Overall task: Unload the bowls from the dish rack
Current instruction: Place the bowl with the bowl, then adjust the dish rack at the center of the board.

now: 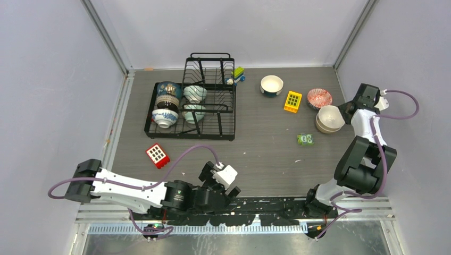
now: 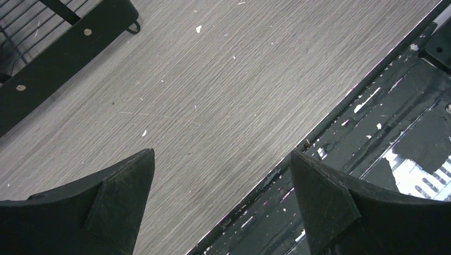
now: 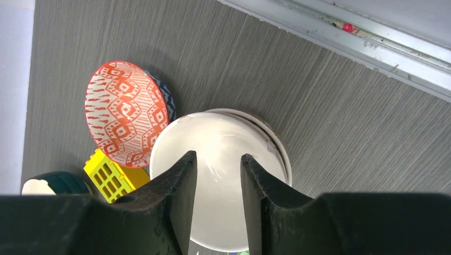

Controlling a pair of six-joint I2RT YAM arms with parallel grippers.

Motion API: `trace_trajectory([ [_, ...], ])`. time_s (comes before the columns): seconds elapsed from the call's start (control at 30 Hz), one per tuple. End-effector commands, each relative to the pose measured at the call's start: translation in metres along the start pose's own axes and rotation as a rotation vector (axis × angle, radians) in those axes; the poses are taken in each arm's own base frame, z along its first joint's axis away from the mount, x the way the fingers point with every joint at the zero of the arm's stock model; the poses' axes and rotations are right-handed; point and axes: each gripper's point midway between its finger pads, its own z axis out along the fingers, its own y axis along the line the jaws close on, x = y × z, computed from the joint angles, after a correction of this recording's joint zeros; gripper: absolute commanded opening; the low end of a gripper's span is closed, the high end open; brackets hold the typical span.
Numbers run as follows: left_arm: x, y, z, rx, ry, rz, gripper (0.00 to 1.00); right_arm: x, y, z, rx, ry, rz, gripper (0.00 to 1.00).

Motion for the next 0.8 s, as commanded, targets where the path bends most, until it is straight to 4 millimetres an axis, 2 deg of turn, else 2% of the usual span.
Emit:
trace_trajectory([
  [0.0,-0.024,-0.009,-0.002,0.019,-0.050,-0.025,1.00,-0.012,0.020,-0.009,-0.090,-0.040,0.034,0.41],
  [0.1,-0.026,-0.009,-0.002,0.015,-0.051,-0.019,1.00,-0.021,0.047,-0.030,-0.171,-0.077,0.037,0.43],
  [0.17,-0.029,-0.009,-0.002,0.015,-0.054,-0.011,1.00,-0.024,0.072,-0.051,-0.244,-0.105,0.020,0.45],
  [0.3,-0.035,-0.005,-0.006,-0.002,-0.053,0.004,1.00,-0.011,0.127,-0.107,-0.389,-0.149,-0.086,0.45],
  [0.37,-0.039,-0.003,-0.008,-0.006,-0.055,0.008,1.00,0.005,0.147,-0.133,-0.439,-0.146,-0.158,0.46],
  [0.43,-0.043,-0.002,-0.009,-0.010,-0.054,0.011,1.00,0.021,0.160,-0.154,-0.478,-0.138,-0.198,0.46],
  [0.53,-0.051,0.001,-0.012,-0.019,-0.059,0.003,1.00,0.049,0.170,-0.176,-0.512,-0.123,-0.246,0.47],
  [0.77,-0.066,0.014,-0.015,-0.078,-0.094,-0.038,1.00,0.103,0.183,-0.203,-0.546,-0.094,-0.369,0.54],
])
